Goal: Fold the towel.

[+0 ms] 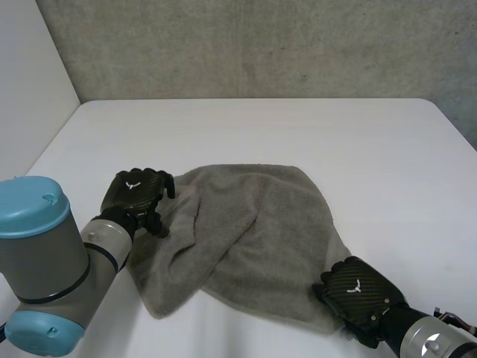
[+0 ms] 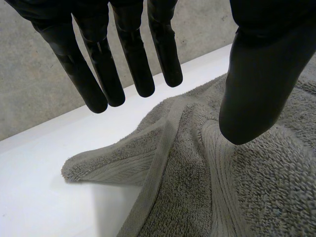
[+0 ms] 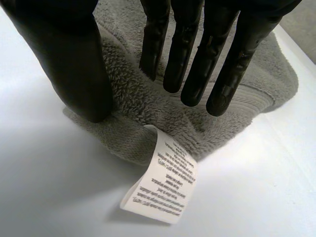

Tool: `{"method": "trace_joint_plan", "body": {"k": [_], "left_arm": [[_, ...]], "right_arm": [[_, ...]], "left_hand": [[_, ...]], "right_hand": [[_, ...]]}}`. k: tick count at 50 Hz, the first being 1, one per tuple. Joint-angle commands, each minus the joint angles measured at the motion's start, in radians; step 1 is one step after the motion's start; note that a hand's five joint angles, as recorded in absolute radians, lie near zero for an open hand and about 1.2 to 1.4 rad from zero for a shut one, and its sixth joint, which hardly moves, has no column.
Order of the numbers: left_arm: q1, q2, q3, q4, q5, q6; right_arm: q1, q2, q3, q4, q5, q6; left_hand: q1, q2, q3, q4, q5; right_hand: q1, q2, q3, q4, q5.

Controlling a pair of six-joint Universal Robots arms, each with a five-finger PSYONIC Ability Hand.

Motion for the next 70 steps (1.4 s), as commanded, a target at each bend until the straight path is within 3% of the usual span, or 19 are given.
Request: {"method": "trace_joint_plan", "body": {"k": [1, 9, 11, 17, 19, 22, 31, 37, 44, 50, 57, 70], "left_arm": [[-0.001, 0.0, 0.0, 0.0, 0.0, 0.0], [0.002, 0.003, 0.003, 0.0, 0.0, 0.0], [0.007, 0.005, 0.006, -0.002, 0.0, 0.002], [0.013, 0.012, 0.013, -0.005, 0.0, 0.005], [0.016, 0.015, 0.016, -0.006, 0.0, 0.006], [0.028, 0.015, 0.014, -0.011, 0.0, 0.008], [0.037, 0.005, 0.013, -0.057, 0.002, 0.037], [0.037, 0.0, -0.006, -0.069, 0.008, 0.141], [0.036, 0.0, -0.044, -0.071, 0.074, 0.276], [0.043, 0.014, -0.112, -0.069, 0.216, 0.443], [0.086, -0.011, -0.112, -0.066, 0.235, 0.471], [0.09, -0.132, -0.066, -0.032, 0.23, 0.483]], "right_arm": [[0.0, 0.016, -0.023, -0.037, 0.004, 0.062], [-0.014, -0.004, -0.083, -0.039, 0.013, 0.151], [-0.015, -0.027, -0.13, -0.039, 0.048, 0.197], [-0.046, -0.036, -0.213, -0.047, 0.159, 0.262], [-0.072, -0.026, -0.268, -0.051, 0.253, 0.28], [-0.071, -0.003, -0.294, -0.067, 0.325, 0.279], [-0.071, 0.091, -0.298, -0.209, 0.404, 0.27], [-0.084, 0.145, -0.336, -0.286, 0.471, 0.268], [-0.101, 0.154, -0.341, -0.283, 0.478, 0.25], [-0.098, 0.171, -0.339, -0.283, 0.468, 0.25], [-0.1, 0.171, -0.336, -0.283, 0.467, 0.242], [-0.097, 0.168, -0.313, -0.281, 0.441, 0.24]], "left_hand": [[-0.1, -0.103, -0.092, -0.109, -0.256], [-0.106, -0.109, -0.098, -0.114, -0.262], [-0.109, -0.112, -0.101, -0.117, -0.265], [-0.144, -0.147, -0.136, -0.153, -0.3], [-0.161, -0.165, -0.154, -0.17, -0.318], [-0.2, -0.203, -0.192, -0.208, -0.356], [-0.2, -0.203, -0.192, -0.208, -0.356], [-0.179, -0.182, -0.172, -0.188, -0.336], [-0.106, -0.109, -0.098, -0.114, -0.262], [-0.1, -0.103, -0.092, -0.108, -0.256], [-0.15, -0.153, -0.142, -0.158, -0.306], [-0.156, -0.159, -0.148, -0.164, -0.312]], "right_hand": [[0.195, 0.195, 0.195, 0.195, 0.207], [0.524, 0.524, 0.524, 0.524, 0.536], [0.608, 0.608, 0.608, 0.608, 0.619], [0.608, 0.608, 0.608, 0.608, 0.62], [0.608, 0.608, 0.608, 0.608, 0.62], [0.608, 0.608, 0.608, 0.608, 0.62], [0.608, 0.608, 0.608, 0.608, 0.62], [0.608, 0.608, 0.608, 0.608, 0.62], [0.608, 0.608, 0.608, 0.608, 0.62], [0.608, 0.608, 0.608, 0.608, 0.62], [0.608, 0.608, 0.608, 0.608, 0.62], [0.608, 0.608, 0.608, 0.608, 0.62]]}}
